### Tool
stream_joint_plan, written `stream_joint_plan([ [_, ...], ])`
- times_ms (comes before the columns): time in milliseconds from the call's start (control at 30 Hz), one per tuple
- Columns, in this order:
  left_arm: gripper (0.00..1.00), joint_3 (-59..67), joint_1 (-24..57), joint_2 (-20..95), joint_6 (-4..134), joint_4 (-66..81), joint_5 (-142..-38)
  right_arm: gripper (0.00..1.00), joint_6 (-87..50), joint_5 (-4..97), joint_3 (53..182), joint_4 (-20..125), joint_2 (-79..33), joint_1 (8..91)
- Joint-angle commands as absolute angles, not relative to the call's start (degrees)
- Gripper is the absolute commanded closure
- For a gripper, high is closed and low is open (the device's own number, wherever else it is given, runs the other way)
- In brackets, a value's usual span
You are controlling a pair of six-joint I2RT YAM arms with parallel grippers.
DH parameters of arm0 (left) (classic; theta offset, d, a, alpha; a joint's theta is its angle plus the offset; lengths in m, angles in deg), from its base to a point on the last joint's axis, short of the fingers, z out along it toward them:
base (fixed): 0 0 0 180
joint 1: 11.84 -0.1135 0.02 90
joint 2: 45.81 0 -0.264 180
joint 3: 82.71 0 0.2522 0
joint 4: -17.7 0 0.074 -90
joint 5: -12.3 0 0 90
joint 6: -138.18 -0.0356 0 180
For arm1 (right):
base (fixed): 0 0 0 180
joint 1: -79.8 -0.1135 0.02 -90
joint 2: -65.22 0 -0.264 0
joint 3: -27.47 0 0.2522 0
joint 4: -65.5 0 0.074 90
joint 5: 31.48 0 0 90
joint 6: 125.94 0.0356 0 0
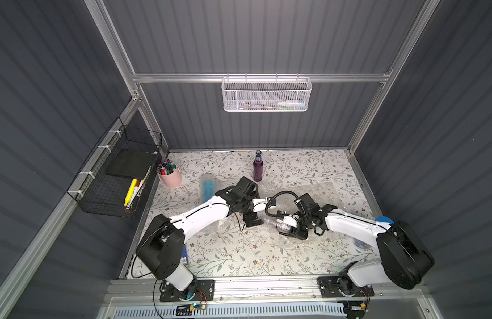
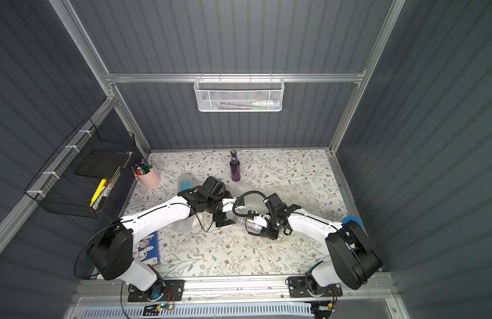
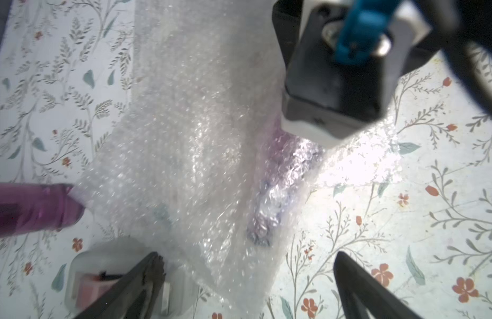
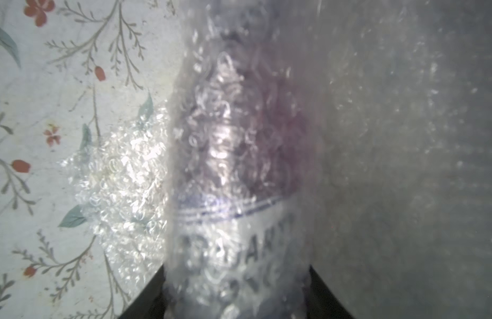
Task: Wrap wine bottles in bubble wrap
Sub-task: Wrap the wine bottle in bubble wrap.
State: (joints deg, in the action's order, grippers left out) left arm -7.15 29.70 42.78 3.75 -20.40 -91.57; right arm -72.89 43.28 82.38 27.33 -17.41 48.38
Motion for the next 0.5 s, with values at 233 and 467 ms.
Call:
stream_joint_plan([
  [233, 0.01, -19.90, 37.07, 35.14, -5.22, -10.69, -78.52, 0.51, -71.20, 22.32, 89.67, 13.82, -26.53, 56.28],
  [467, 0.01, -19.73, 40.19, 41.37, -13.94, 0.27, -75.93, 0.49, -75.19, 13.16, 99.75, 3.01, -38.50, 60.19],
])
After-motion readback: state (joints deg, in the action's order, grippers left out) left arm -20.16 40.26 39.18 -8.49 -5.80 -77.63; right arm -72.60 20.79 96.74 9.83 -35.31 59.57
